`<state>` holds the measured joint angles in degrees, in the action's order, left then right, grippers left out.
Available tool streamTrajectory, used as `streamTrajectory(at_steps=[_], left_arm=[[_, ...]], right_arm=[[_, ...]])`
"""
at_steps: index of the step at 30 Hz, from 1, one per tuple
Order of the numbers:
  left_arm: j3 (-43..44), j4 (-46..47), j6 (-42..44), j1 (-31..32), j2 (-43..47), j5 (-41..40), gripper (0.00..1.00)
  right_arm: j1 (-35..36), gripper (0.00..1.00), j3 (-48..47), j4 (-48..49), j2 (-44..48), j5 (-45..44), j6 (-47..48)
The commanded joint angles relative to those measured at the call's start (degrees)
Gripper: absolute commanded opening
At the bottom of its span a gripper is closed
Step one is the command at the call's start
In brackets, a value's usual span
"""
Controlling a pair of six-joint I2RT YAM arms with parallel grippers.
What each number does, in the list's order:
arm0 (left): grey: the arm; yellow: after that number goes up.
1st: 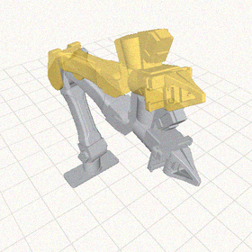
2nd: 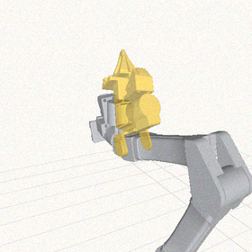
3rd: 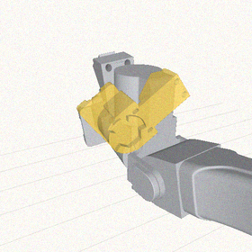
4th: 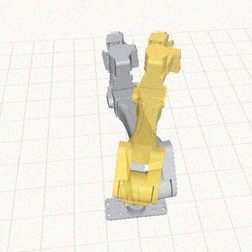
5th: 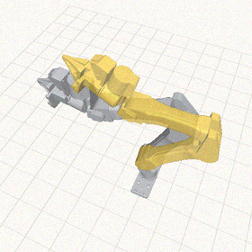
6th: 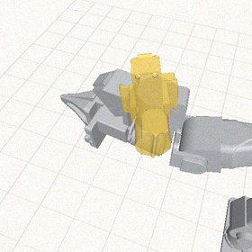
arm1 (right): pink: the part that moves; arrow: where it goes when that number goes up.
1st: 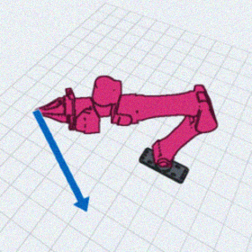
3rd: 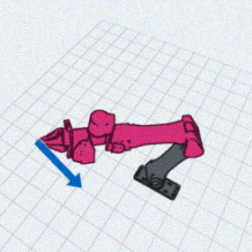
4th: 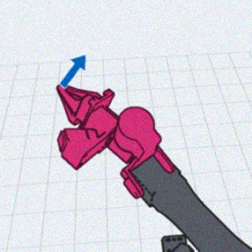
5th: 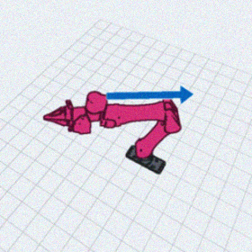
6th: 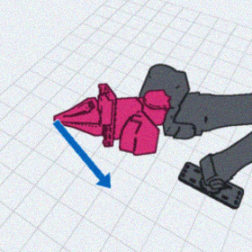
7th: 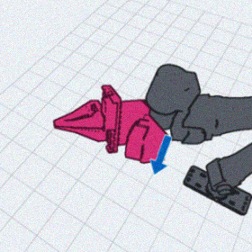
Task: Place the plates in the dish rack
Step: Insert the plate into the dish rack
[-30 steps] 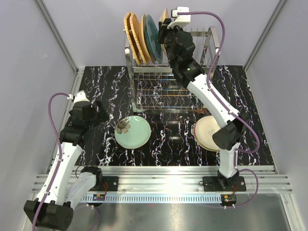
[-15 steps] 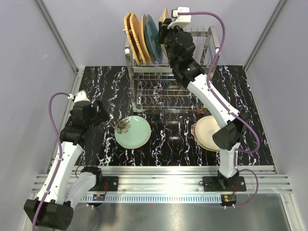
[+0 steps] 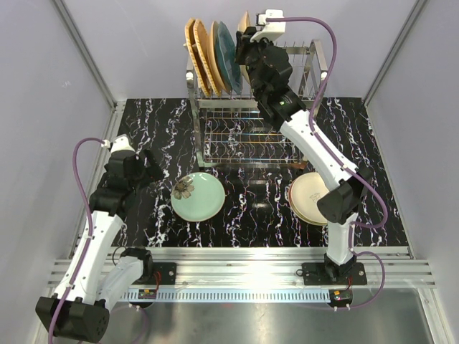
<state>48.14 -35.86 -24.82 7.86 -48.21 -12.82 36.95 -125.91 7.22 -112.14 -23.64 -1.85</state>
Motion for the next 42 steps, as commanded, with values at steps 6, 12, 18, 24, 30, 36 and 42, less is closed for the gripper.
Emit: streamTrajectory(at_steps=[6,12,18,24,30,36,42], left_arm=[[0.11,3.34,0.83,-0.30,-0.22,0.87,0.99],[0.29,3.42,0.74,-0.39,-0.57,1.31,0.99],[0.11,3.51,0.83,-0.39,-0.57,1.57,0.99],[0.11,3.60,0.82,-0.39,-0.84,2.01,0.99],[0.20,3.69,0.74,-0.47,-1.19,2.54,0.99],[0.11,3.69,0.74,-0.47,-1.54,2.97,0.99],[0.11,3.78,0.74,-0.56,-1.36,3.15,0.99]], right_arm=[[0.40,0.00,-0.84,12.02,6.67,5.01,-2.81],[0.40,0.00,-0.39,12.29,6.49,4.47,-2.55],[0.40,0.00,0.04,12.11,5.88,3.51,-2.29],[0.40,0.00,3.82,13.69,7.02,1.32,-1.05],[0.40,0.00,9.09,16.24,9.04,0.17,-1.23],[0.32,0.00,9.98,15.89,8.60,-0.71,-1.14],[0.40,0.01,10.50,15.27,7.81,-2.63,-0.88]])
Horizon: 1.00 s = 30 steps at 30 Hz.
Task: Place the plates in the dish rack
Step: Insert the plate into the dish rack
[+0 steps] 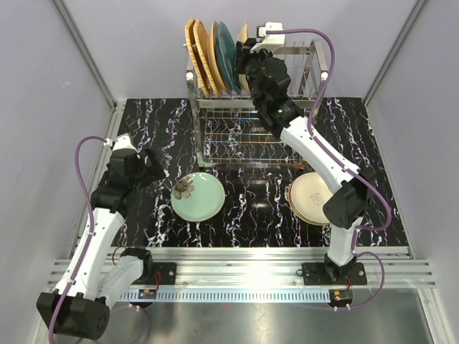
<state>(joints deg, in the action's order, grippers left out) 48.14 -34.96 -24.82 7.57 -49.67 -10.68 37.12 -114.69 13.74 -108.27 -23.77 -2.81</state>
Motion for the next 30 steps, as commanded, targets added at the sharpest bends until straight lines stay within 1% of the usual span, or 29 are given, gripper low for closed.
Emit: streamTrajectory(at_steps=[1,7,12,13,16,19,20,22,23,30], left_arm=[[0.11,2.88,0.74,-0.28,0.10,1.01,0.99],[0.03,2.88,0.65,-0.28,-0.08,1.36,0.99],[0.11,3.06,0.65,-0.37,0.01,1.71,0.99],[0.03,2.88,0.74,-0.37,0.01,1.71,0.99],[0.11,2.88,0.74,-0.37,0.01,1.71,0.99],[0.11,2.97,0.65,-0.37,0.01,1.71,0.99],[0.11,2.88,0.65,-0.37,-0.08,1.80,0.99],[0.03,2.97,0.74,-0.37,-0.16,1.98,0.99],[0.11,3.05,0.74,-0.37,-0.25,2.06,0.99],[0.11,2.97,0.65,-0.37,-0.25,2.33,0.99]], right_arm=[[0.23,0.01,-0.45,8.85,4.03,-3.21,0.08],[0.23,0.01,3.07,10.87,5.26,-4.44,-0.35],[-0.03,0.04,1.32,8.78,3.77,-5.15,-0.97],[-0.21,0.08,0.79,8.15,3.51,-4.28,-1.14],[-0.56,0.10,-1.49,5.69,2.36,-3.30,-1.32],[-1.00,0.17,-3.16,3.76,1.57,-2.78,-1.50],[-1.17,0.23,-3.43,3.41,1.48,-2.77,-1.59],[-1.26,0.29,-3.78,3.05,1.31,-2.69,-1.85],[-1.35,0.34,-4.22,2.79,1.22,-2.51,-1.94],[-1.53,0.39,-6.68,1.12,-0.27,-1.19,-1.94]])
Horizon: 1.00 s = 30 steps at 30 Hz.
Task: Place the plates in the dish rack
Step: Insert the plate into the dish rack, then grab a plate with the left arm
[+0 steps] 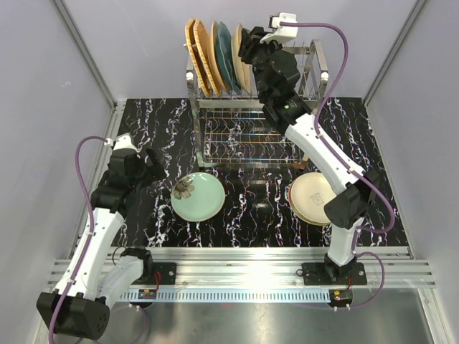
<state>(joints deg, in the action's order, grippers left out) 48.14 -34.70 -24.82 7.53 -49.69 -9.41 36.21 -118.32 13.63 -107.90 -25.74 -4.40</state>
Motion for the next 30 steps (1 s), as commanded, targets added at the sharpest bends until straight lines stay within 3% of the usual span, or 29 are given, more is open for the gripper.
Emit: streamTrajectory(at_steps=[1,17,24,30], left_arm=[[0.11,2.71,0.74,-0.32,-0.32,1.06,0.99],[-0.06,2.79,0.91,-0.32,-0.49,1.23,0.99],[-0.15,3.14,1.35,-0.76,-0.76,3.25,0.99],[0.64,2.09,1.97,-1.64,-2.86,3.52,0.99]], right_arm=[[-0.70,0.39,-3.23,0.96,-0.82,0.78,-0.52],[-0.61,0.50,-1.65,0.17,2.60,3.58,-1.31],[-0.61,0.54,3.18,-1.58,10.68,7.10,-0.34],[-0.61,0.55,15.47,-4.04,22.80,13.67,0.54]])
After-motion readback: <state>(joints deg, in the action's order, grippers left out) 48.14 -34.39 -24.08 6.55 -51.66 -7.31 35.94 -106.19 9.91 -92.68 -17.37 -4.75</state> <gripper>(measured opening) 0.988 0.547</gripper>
